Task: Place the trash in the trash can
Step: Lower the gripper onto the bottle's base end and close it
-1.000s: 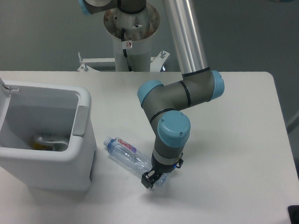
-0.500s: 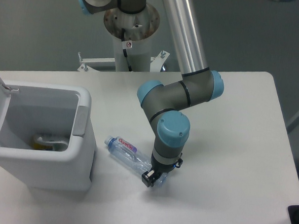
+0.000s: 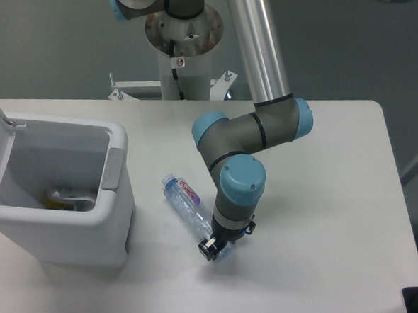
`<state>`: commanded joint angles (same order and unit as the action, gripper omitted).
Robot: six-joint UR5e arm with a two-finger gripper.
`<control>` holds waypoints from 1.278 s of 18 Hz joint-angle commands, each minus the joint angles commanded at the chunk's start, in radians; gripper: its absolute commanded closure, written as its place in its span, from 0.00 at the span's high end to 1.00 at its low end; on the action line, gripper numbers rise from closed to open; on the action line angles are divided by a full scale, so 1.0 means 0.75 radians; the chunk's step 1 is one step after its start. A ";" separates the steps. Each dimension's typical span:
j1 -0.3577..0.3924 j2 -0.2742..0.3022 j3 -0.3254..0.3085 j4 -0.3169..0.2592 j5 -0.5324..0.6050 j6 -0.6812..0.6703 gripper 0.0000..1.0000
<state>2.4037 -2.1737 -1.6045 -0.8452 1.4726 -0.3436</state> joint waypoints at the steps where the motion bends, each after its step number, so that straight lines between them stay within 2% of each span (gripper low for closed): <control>1: 0.000 0.000 0.000 0.000 0.000 0.002 0.59; 17: 0.002 0.025 0.014 -0.004 0.002 0.069 0.57; 23: 0.031 0.119 0.090 -0.014 0.000 0.078 0.57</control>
<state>2.4267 -2.0848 -1.5372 -0.8559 1.4726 -0.2853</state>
